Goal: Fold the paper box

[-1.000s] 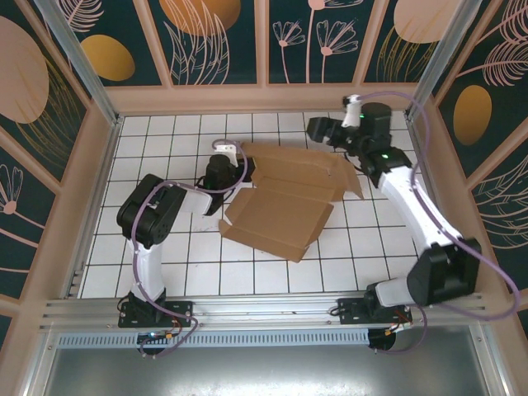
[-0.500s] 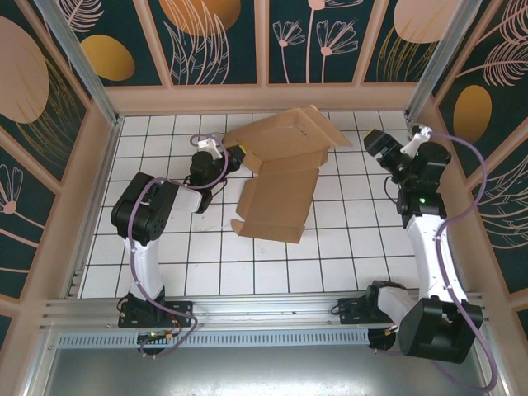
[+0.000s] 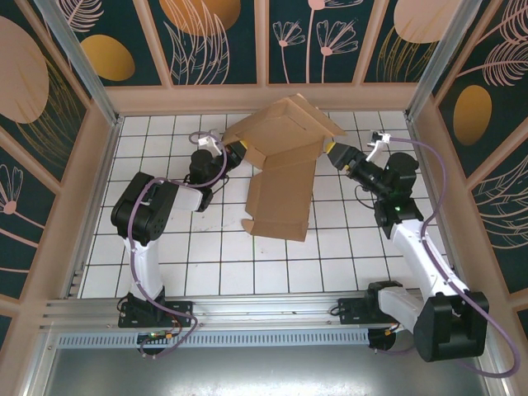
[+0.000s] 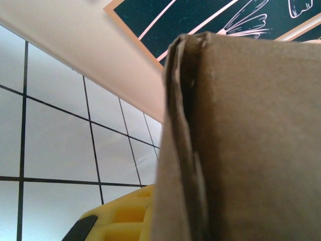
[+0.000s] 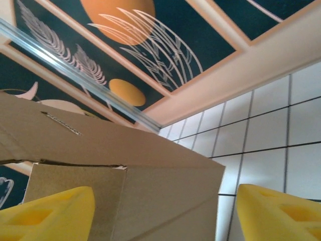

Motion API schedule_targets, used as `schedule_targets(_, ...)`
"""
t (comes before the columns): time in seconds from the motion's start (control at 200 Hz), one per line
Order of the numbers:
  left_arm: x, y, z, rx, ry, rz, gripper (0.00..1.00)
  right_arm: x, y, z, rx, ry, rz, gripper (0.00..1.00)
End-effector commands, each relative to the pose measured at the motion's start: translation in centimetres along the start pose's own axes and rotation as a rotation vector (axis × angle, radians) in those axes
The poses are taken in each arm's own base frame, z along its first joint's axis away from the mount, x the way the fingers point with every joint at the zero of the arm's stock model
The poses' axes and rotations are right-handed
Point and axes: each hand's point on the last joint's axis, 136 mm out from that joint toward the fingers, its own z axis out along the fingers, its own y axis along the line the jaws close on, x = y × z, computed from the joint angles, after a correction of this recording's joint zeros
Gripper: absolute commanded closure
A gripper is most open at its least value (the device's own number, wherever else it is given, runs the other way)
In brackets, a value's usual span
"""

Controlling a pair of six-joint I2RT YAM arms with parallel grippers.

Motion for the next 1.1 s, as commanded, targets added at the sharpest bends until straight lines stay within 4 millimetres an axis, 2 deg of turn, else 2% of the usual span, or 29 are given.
schedule_targets(0.0, -1.2, -1.7, 0.4, 0.074, -0.032, 0.003, 1.0, -0.2, 2.5, 0.5, -0.116, -0.008, -0.005, 0.29)
schedule_targets(0.11, -0.8, -1.4, 0.5, 0.071, -0.019, 0.011, 1.0, 0.5, 2.8, 1.2, -0.133, 0.025, -0.003, 0.31)
schedule_targets(0.12, -1.4, -2.1, 0.8, 0.088, -0.03, 0.019, 1.0, 0.5, 2.9, 1.2, -0.134, 0.026, -0.004, 0.32)
schedule_targets(0.145, -1.5, -2.2, 0.9, 0.092, -0.032, 0.025, 1.0, 0.6, 2.9, 1.4, -0.133, 0.031, 0.0, 0.33)
schedule_targets(0.27, -1.4, -2.0, 0.9, 0.084, -0.033, 0.041, 1.0, 1.1, 2.7, 2.5, -0.121, 0.058, 0.006, 0.4)
schedule_targets(0.315, -1.4, -2.0, 0.8, 0.083, -0.031, 0.046, 1.0, 1.3, 2.5, 2.8, -0.111, 0.066, 0.016, 0.46)
schedule_targets(0.42, -1.4, -1.9, 0.6, 0.072, -0.033, 0.066, 1.0, 1.5, 1.3, 3.4, -0.06, 0.088, 0.044, 0.59)
schedule_targets(0.505, -2.1, -2.2, 0.5, 0.06, -0.058, 0.09, 1.0, 1.9, 0.0, 3.9, 0.029, 0.11, 0.048, 0.65)
schedule_targets(0.52, -1.7, -1.5, 0.1, 0.039, -0.053, 0.089, 1.0, 2.0, -0.2, 3.9, 0.047, 0.113, 0.049, 0.66)
schedule_targets(0.591, -1.9, -1.2, -0.1, 0.011, -0.065, 0.11, 1.0, 2.2, -1.2, 3.9, 0.115, 0.121, 0.053, 0.71)
schedule_targets(0.691, -2.1, -0.9, -0.2, -0.017, -0.072, 0.129, 1.0, 2.3, -1.8, 3.7, 0.15, 0.12, 0.059, 0.88)
schedule_targets(0.736, -2.2, -0.9, -0.2, -0.021, -0.072, 0.132, 1.0, 2.3, -1.7, 3.7, 0.146, 0.115, 0.062, 1.0)
schedule_targets(0.881, -2.2, -0.9, -0.1, -0.022, -0.074, 0.129, 1.0, 2.1, -1.3, 3.6, 0.134, 0.105, 0.052, 0.99)
schedule_targets(0.951, -2.3, -0.6, -0.3, -0.033, -0.083, 0.126, 1.0, 1.7, -1.0, 3.3, 0.136, 0.086, 0.034, 0.65)
schedule_targets(0.991, -2.3, -0.4, -0.4, -0.044, -0.089, 0.124, 1.0, 1.4, -0.9, 3.1, 0.142, 0.07, 0.02, 0.49)
schedule_targets(1.026, -2.4, -0.1, -0.5, -0.06, -0.094, 0.121, 1.0, 1.2, -0.8, 2.8, 0.149, 0.057, 0.007, 0.4)
schedule_targets(1.096, -2.7, 1.1, -0.6, -0.123, -0.113, 0.101, 1.0, 0.4, -0.6, 2.2, 0.168, 0.026, -0.027, 0.3)
